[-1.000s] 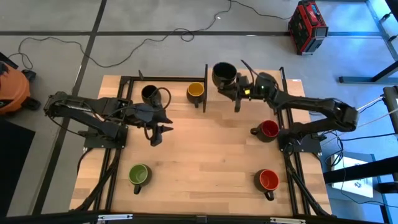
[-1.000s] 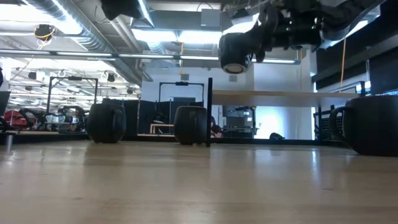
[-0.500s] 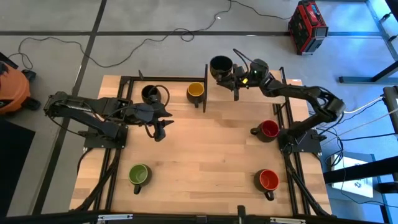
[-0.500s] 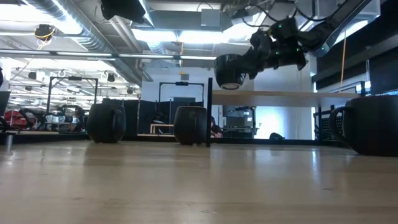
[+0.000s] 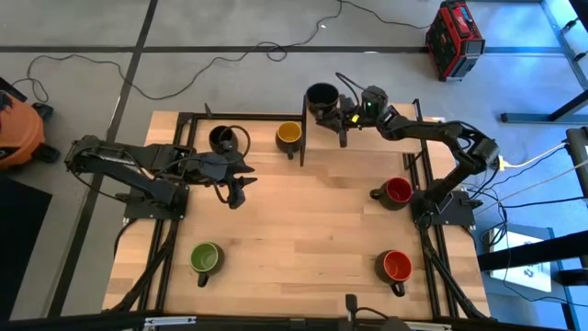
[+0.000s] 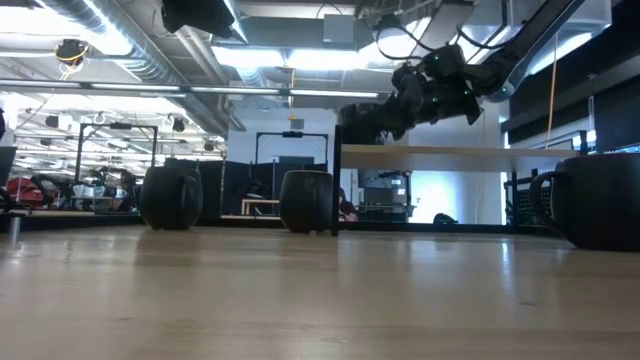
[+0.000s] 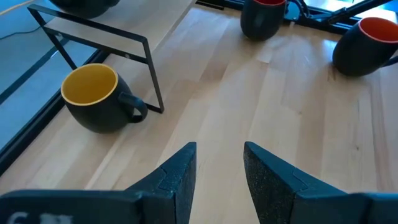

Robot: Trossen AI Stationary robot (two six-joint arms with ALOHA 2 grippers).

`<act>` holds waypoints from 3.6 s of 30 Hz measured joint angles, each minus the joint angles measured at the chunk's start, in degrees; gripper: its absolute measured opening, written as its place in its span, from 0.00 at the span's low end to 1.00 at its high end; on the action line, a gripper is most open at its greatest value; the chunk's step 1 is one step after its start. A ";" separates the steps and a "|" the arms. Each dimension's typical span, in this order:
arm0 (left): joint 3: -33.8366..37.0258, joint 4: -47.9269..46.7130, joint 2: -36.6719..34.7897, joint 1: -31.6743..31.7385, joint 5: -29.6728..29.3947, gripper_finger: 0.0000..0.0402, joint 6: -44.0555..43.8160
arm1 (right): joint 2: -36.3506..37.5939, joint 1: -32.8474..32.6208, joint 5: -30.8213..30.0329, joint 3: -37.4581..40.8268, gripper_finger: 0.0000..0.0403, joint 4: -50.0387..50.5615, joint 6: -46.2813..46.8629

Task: Place coffee mugs
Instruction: Put the bottom black mug on the shelf, then put the black green mug on the shelf

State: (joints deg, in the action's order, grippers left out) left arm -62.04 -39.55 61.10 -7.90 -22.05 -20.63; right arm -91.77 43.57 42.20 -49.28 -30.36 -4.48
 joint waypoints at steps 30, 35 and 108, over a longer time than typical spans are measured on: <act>0.00 0.00 0.00 0.00 0.01 0.32 0.19 | -0.26 -0.39 0.83 0.00 0.04 1.21 -1.71; 0.00 0.00 0.00 0.00 0.01 0.32 0.19 | -0.26 -0.48 -0.27 0.00 0.08 2.00 -2.22; 0.03 -0.29 1.19 -0.59 9.38 0.32 3.17 | 27.98 -46.64 -40.74 0.04 0.35 32.08 25.29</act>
State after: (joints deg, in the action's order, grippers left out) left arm -62.01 -39.84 62.29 -8.49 -12.68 -17.46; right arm -63.78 -3.07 1.46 -49.23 1.71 20.81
